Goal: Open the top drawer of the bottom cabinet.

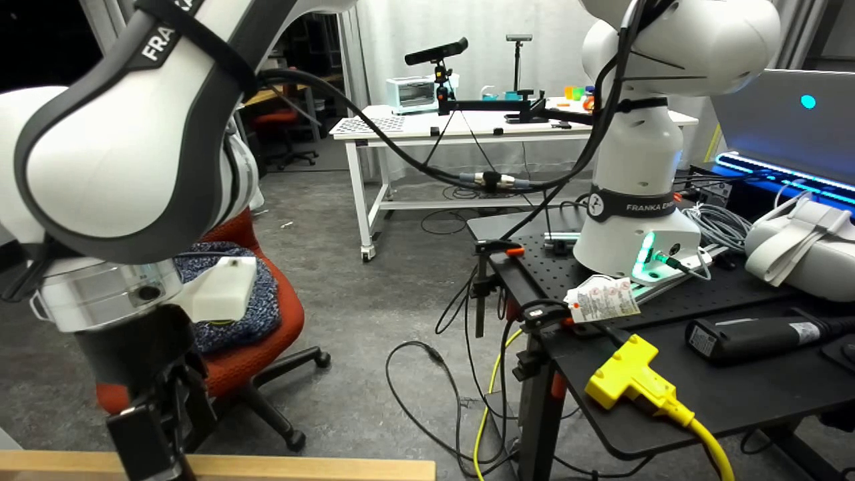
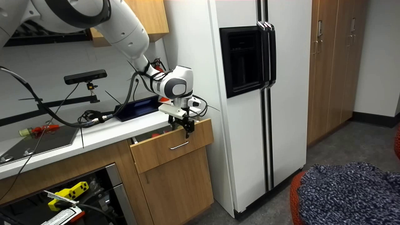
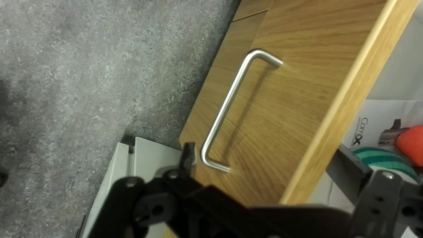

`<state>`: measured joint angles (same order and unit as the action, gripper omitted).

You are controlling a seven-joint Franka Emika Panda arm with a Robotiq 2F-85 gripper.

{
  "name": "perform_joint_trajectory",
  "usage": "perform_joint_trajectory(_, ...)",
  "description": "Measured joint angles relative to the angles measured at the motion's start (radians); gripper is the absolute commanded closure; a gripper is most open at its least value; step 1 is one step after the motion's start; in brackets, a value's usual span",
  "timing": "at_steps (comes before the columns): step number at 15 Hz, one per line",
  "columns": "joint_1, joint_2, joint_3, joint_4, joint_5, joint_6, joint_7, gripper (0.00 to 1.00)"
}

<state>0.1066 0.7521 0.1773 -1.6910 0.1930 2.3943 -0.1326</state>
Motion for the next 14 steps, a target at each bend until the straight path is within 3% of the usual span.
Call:
perform_joint_trajectory(8, 0.001, -0.013, -0.066, -0.019, -0.07, 0.0, 0.064, 0.0)
perform_joint_trajectory(14, -0.003, -0.067, -0.112, -0.1, -0.11, -0.002, 0.105, 0.0)
